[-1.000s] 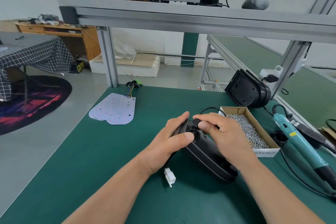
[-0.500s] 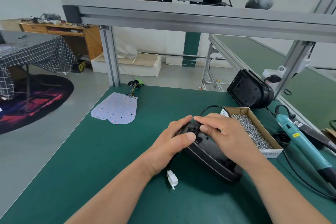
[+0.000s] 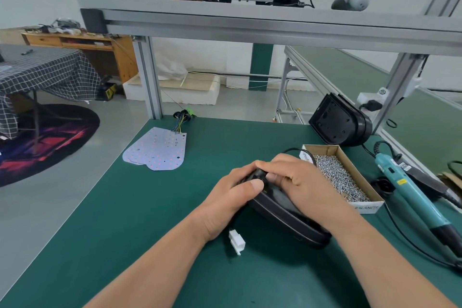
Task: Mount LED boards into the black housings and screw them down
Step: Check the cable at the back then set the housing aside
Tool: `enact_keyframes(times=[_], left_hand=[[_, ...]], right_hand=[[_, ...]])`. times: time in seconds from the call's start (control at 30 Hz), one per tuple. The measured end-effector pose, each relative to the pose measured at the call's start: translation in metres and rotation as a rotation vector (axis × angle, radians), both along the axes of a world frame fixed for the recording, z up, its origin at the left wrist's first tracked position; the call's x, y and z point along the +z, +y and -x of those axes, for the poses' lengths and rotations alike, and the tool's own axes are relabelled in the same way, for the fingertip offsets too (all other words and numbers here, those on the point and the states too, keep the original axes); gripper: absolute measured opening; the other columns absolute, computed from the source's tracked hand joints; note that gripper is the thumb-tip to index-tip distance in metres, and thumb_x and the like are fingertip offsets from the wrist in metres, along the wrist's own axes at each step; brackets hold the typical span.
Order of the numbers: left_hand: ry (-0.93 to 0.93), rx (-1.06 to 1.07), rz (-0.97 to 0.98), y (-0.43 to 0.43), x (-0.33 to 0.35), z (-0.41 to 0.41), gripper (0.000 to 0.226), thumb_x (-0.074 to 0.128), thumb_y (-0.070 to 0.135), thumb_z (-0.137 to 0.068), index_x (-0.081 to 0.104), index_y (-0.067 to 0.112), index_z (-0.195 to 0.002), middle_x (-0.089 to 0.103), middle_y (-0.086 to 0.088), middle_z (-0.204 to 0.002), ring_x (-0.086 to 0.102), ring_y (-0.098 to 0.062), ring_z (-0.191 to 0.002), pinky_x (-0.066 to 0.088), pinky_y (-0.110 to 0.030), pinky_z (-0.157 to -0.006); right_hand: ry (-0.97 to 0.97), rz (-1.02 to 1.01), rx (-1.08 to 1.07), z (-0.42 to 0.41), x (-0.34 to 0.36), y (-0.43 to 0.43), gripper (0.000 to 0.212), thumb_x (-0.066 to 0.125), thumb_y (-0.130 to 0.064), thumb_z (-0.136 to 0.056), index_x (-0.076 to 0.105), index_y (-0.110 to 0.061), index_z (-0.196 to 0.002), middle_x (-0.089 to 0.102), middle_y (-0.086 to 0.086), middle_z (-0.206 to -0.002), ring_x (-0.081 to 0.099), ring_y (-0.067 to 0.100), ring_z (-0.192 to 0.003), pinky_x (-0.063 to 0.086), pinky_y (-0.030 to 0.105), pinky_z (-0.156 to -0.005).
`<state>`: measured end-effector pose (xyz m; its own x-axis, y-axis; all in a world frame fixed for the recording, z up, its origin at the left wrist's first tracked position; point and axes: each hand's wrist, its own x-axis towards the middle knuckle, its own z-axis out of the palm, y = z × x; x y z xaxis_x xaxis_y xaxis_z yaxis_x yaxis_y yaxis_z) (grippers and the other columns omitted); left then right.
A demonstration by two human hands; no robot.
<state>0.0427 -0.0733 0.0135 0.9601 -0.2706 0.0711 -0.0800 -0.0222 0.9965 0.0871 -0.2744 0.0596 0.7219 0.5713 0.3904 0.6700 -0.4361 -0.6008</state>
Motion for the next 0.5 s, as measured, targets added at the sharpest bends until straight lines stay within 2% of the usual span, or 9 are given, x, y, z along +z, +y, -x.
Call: enact_keyframes(times=[0.1,0.2,0.27,0.33,0.37,0.4,0.43,0.5], left_hand=[[0.039,-0.051,0.104,-0.003,0.005,0.002,0.058,0.061,0.045,-0.095,0.06,0.009,-0.141,0.063,-0.018,-0.136,0.059,-0.035,-0.128,0.038,-0.057,-0.118],[0.044,-0.061,0.198,-0.003,0.01,0.001,0.061,0.058,0.042,-0.098,0.055,0.002,-0.144,0.062,-0.024,-0.133,0.057,-0.036,-0.123,0.042,-0.057,-0.115],[0.042,-0.025,0.24,-0.003,0.009,-0.003,0.067,0.061,0.044,-0.097,0.052,0.004,-0.15,0.058,-0.03,-0.144,0.056,-0.036,-0.13,0.039,-0.061,-0.119],[0.09,0.059,0.304,-0.003,0.006,-0.003,0.088,0.078,0.055,-0.085,0.049,0.009,-0.154,0.059,-0.022,-0.149,0.057,-0.034,-0.139,0.038,-0.062,-0.121],[0.121,0.103,0.328,-0.003,0.005,-0.003,0.102,0.086,0.063,-0.074,0.048,0.013,-0.154,0.061,-0.015,-0.15,0.059,-0.031,-0.139,0.039,-0.06,-0.121],[0.127,0.146,0.345,-0.004,0.004,-0.003,0.114,0.09,0.071,-0.064,0.047,0.017,-0.154,0.063,-0.01,-0.149,0.061,-0.029,-0.137,0.04,-0.058,-0.121],[0.123,0.175,0.358,-0.004,0.003,-0.002,0.122,0.09,0.077,-0.057,0.045,0.019,-0.155,0.063,-0.008,-0.149,0.062,-0.028,-0.136,0.042,-0.056,-0.12],[0.124,0.21,0.391,-0.003,0.005,-0.003,0.129,0.083,0.086,-0.056,0.039,0.022,-0.159,0.057,-0.007,-0.154,0.061,-0.028,-0.137,0.043,-0.054,-0.12]], right_hand=[[0.017,0.097,-0.029,0.0,0.001,0.002,0.032,0.058,-0.014,-0.108,0.07,-0.022,-0.137,0.062,-0.012,-0.099,0.063,0.009,-0.099,0.049,0.029,-0.091],[0.012,0.187,-0.079,0.005,0.007,0.0,0.042,0.047,-0.039,-0.11,0.057,-0.032,-0.151,0.062,-0.014,-0.114,0.059,0.009,-0.113,0.047,0.038,-0.101],[0.076,0.215,-0.069,0.013,0.011,-0.006,0.063,0.039,-0.067,-0.102,0.04,-0.041,-0.159,0.056,-0.02,-0.14,0.049,0.004,-0.134,0.04,0.036,-0.114],[0.062,0.368,-0.036,0.021,0.012,-0.012,0.098,0.038,-0.094,-0.083,0.018,-0.044,-0.165,0.028,-0.025,-0.165,0.026,-0.001,-0.151,0.027,0.03,-0.123],[0.024,0.469,-0.044,0.024,0.011,-0.012,0.11,0.041,-0.099,-0.075,0.008,-0.045,-0.165,0.015,-0.024,-0.169,0.016,-0.001,-0.153,0.021,0.027,-0.122],[-0.028,0.541,-0.064,0.026,0.01,-0.01,0.113,0.045,-0.096,-0.074,0.002,-0.045,-0.165,0.008,-0.023,-0.169,0.011,0.002,-0.153,0.019,0.026,-0.12],[-0.076,0.565,-0.086,0.027,0.009,-0.008,0.108,0.05,-0.087,-0.078,0.001,-0.044,-0.164,0.01,-0.021,-0.167,0.015,0.006,-0.151,0.022,0.025,-0.118],[-0.139,0.521,-0.127,0.024,0.007,-0.006,0.09,0.054,-0.062,-0.089,0.009,-0.04,-0.164,0.03,-0.014,-0.158,0.037,0.01,-0.138,0.038,0.027,-0.111]])
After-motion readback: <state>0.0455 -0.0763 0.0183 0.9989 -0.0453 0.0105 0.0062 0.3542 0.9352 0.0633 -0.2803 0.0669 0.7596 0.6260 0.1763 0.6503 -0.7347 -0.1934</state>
